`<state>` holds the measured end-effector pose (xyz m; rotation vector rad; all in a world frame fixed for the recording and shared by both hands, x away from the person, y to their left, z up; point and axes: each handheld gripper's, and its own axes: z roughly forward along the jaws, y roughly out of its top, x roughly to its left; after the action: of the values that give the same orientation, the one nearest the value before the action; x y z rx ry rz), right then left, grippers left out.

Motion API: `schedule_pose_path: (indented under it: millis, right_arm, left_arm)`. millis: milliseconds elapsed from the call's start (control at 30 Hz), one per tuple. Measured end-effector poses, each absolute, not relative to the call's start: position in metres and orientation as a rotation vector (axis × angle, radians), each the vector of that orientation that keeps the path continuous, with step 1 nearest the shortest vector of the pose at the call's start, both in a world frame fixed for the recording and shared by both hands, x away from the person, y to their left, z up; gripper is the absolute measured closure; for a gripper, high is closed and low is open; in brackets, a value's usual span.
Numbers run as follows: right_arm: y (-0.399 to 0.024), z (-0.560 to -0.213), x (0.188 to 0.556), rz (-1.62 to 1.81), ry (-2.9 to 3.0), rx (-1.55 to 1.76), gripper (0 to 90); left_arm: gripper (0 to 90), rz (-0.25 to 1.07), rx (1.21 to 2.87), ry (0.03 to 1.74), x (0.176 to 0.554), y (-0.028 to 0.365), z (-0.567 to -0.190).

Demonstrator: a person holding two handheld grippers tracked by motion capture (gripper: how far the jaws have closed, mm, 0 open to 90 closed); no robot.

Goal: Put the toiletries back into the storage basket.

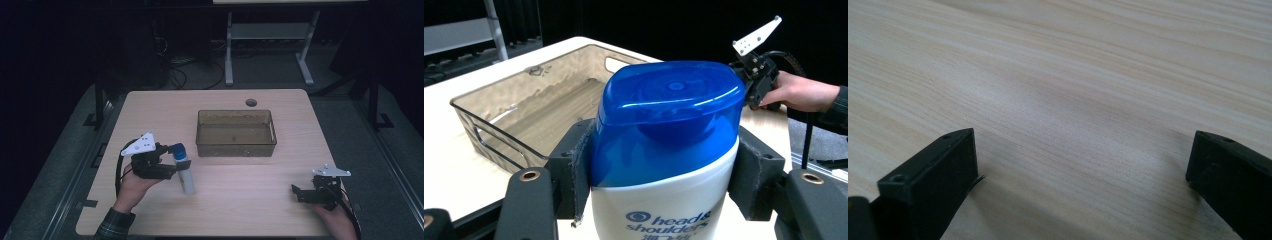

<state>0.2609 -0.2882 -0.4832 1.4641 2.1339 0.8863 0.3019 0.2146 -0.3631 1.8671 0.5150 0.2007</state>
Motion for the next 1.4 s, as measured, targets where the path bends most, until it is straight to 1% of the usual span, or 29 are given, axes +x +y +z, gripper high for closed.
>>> schedule_pose_path:
  millis: [600, 1400]
  right_arm:
    - [-0.288, -0.483, 0.261, 0.886, 2.133, 1.464, 0.0]
    - [-0.288, -0.483, 0.261, 0.889, 2.134, 1.463, 0.0]
  left_arm:
    - [35.3, 0.212, 1.859, 0.511, 0.325, 0.207, -0.349]
    - [35.3, 0.246, 1.830, 0.480, 0.355, 0.196, -0.321]
